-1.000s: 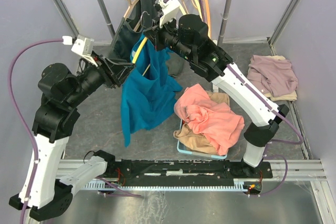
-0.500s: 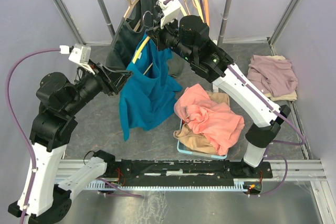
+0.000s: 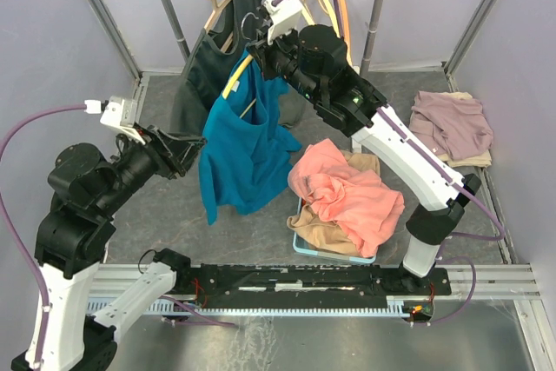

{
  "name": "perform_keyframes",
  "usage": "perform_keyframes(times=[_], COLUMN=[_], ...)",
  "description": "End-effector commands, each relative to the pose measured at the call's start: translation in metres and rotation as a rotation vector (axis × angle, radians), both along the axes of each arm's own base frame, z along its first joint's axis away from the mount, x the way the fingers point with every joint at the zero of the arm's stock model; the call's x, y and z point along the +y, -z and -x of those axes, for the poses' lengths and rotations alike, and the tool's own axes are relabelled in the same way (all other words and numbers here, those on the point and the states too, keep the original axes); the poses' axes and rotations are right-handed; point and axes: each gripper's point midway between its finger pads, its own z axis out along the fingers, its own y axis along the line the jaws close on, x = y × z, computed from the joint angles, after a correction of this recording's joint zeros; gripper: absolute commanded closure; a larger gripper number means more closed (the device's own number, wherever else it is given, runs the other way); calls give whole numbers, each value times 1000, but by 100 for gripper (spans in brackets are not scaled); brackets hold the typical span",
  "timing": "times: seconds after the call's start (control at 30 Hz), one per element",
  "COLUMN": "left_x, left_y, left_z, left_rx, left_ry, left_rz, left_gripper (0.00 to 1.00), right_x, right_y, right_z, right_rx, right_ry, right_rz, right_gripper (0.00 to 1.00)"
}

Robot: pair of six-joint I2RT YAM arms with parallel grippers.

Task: Remove the t-shirt from the hanger

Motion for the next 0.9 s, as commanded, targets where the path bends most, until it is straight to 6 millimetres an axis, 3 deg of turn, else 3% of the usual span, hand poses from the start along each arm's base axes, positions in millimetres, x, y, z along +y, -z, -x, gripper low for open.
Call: perform_keyframes(times=[0.0,0.57,0.63,0.77,0.87], left_x=[4,10,11,12,14], left_y=[18,70,74,78,77], left_z=[5,8,8,9,11], left_rx=[74,159,167,178,170], left_ry=[-26,-40,-43,-44,-50], left_rz=[16,-68,-77,-86,-80], left_gripper=[43,44,54,88,96], right_x=[-27,-22,-22,-21,-22], right_y=[-73,-75,-75,-73,-72], right_z=[7,1,0,-4,-9], right_rx=[-144,-133,-132,-127,-121], right_ry=[52,57,62,74,99], right_rz=[-153,-169,-170,-169,-170], right_gripper=[99,99,99,99,99])
